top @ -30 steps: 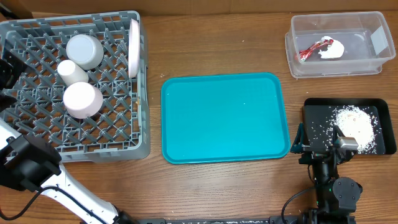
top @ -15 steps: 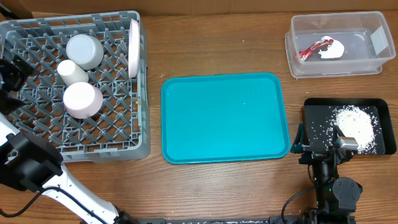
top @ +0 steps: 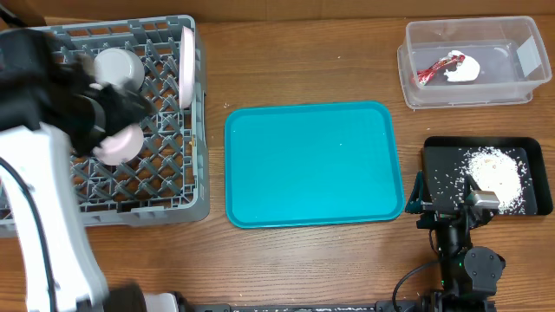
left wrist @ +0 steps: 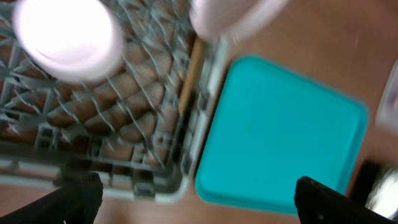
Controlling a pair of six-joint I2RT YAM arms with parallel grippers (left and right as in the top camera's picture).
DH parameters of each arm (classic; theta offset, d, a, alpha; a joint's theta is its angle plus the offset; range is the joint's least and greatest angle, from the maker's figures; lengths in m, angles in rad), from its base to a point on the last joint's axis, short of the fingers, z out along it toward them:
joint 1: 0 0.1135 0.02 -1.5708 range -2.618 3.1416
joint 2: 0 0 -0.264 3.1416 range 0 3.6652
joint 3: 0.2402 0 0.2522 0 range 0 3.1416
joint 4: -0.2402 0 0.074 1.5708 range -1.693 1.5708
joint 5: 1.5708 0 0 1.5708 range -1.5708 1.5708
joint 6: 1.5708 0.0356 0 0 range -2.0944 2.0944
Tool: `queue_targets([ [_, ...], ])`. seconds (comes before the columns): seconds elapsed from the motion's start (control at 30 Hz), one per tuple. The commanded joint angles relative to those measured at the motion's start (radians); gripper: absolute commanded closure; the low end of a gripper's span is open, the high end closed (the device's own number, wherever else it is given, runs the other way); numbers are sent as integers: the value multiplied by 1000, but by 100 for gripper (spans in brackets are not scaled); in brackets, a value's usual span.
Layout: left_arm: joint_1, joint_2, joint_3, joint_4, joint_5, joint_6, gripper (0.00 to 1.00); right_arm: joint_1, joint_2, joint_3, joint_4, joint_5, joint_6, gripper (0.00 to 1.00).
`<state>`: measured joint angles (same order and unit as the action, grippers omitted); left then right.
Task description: Sort waste into correct bins and load items into the dishwasher
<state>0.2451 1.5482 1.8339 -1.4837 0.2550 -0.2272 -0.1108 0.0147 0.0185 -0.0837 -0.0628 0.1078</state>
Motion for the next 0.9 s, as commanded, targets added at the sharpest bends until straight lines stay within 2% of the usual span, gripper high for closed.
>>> queue_targets([
  [0.0, -182, -126, -164, 9, -211, 30, 0, -5, -12, -10, 4, 9, -4, 0],
  [0.17, -399, -290, -375, 146, -431, 34, 0, -5, -12, -10, 4, 9, -4, 0],
  [0.27, -458, -399, -531, 349, -463, 71, 0, -5, -12, -10, 4, 9, -4, 0],
  [0.53, -459, -685, -1012, 840, -445, 87, 0, -5, -12, -10, 4, 9, -4, 0],
  [0.67, -458, -851, -1256, 973, -445, 85, 0, -5, -12, -10, 4, 9, -4, 0],
  [0.87, -453, -1086, -1506, 1122, -446, 85, 0, -5, -12, -10, 4, 9, -4, 0],
])
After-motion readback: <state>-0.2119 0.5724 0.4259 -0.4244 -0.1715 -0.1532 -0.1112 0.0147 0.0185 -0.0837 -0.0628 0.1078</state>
